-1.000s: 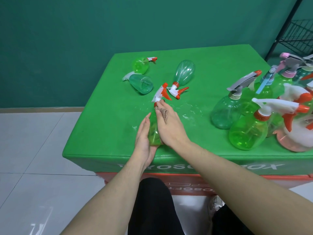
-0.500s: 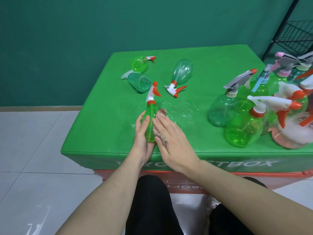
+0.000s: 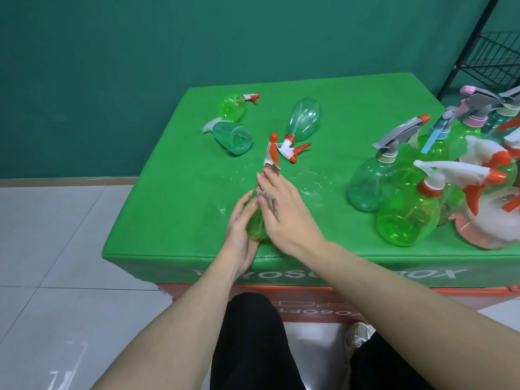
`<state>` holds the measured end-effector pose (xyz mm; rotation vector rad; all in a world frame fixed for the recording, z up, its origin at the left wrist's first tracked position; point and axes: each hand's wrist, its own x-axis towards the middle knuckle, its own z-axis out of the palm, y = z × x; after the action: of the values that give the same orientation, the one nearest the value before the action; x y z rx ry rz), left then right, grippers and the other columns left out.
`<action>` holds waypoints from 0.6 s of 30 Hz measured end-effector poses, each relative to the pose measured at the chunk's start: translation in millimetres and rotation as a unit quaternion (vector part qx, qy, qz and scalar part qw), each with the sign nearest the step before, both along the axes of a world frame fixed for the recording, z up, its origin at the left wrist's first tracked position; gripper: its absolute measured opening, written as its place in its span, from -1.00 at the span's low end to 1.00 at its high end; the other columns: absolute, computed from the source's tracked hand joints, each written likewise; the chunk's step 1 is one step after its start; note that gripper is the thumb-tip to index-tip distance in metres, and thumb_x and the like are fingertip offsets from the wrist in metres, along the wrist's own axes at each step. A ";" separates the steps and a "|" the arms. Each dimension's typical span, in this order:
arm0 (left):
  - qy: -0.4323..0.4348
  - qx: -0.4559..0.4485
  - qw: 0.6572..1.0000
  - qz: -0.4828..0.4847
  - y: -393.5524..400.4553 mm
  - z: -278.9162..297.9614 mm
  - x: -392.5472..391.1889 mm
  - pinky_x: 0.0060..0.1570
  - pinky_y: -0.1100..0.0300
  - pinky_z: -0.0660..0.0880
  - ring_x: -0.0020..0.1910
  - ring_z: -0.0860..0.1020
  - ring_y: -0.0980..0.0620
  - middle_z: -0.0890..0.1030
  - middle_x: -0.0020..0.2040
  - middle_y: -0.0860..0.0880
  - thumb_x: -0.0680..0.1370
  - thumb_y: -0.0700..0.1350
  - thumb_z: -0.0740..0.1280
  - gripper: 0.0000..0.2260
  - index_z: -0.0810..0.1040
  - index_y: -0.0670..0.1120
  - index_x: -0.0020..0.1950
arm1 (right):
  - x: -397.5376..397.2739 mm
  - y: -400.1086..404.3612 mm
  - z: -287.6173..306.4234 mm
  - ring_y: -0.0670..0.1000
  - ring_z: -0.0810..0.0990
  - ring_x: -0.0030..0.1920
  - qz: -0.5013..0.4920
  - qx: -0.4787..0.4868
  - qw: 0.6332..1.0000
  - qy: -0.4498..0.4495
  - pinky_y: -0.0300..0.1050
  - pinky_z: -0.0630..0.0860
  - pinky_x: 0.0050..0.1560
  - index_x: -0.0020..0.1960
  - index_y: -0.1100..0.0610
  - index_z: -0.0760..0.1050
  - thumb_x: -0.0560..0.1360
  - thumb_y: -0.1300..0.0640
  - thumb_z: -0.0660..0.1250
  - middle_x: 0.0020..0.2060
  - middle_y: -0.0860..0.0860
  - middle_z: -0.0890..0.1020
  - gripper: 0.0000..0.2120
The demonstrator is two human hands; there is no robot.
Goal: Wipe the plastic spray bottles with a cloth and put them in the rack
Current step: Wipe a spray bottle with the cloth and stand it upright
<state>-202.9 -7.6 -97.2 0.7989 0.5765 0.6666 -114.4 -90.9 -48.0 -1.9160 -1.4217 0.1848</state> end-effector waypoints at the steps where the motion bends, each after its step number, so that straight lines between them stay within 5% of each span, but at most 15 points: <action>1: 0.000 0.002 1.000 -0.004 0.4 -0.5 0.0 0.13 0.02 0.61 0.24 0.62 -0.09 0.60 0.33 -0.19 0.53 -0.07 0.41 -0.46 0.42 -0.16 0.49 | 2.2 5.4 1.6 -0.05 0.06 0.61 -0.005 -0.009 1.000 0.012 -0.13 -0.05 0.60 0.62 0.08 0.20 0.73 -0.01 0.05 0.62 -0.02 0.18 -0.51; 8: 0.009 -0.023 1.000 0.015 2.2 -2.4 -1.7 -0.01 0.00 0.62 0.11 0.66 -0.07 0.63 0.28 -0.20 0.54 -0.03 0.34 -0.44 0.38 -0.18 0.51 | 7.8 32.5 9.6 -0.01 0.20 0.59 -0.037 -0.049 0.988 0.139 -0.05 0.09 0.59 0.59 0.01 0.28 0.72 -0.06 0.04 0.60 -0.11 0.21 -0.54; 13: 0.018 -0.021 0.999 0.016 1.2 -4.2 -2.6 0.03 0.03 0.62 0.17 0.65 -0.08 0.66 0.25 -0.16 0.64 -0.06 0.26 -0.55 0.40 -0.18 0.51 | -4.8 19.5 2.6 0.00 0.13 0.60 -0.030 -0.039 0.997 0.057 -0.13 -0.03 0.58 0.60 0.05 0.25 0.72 -0.03 0.06 0.62 -0.02 0.17 -0.53; 18: -0.004 0.000 0.999 0.042 -2.5 0.9 -1.5 -0.01 0.15 0.63 0.19 0.66 -0.05 0.68 0.23 -0.11 0.70 -0.12 0.19 -0.69 0.44 -0.06 0.45 | -9.8 1.7 -15.9 0.03 0.04 0.63 0.005 -0.011 1.000 -0.014 0.04 0.04 0.62 0.60 0.11 0.23 0.70 -0.03 0.04 0.63 0.05 0.16 -0.49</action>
<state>-204.4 -10.1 -96.2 0.7752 0.6063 0.7465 -124.2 -89.2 -63.9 -1.9364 -1.4528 0.1808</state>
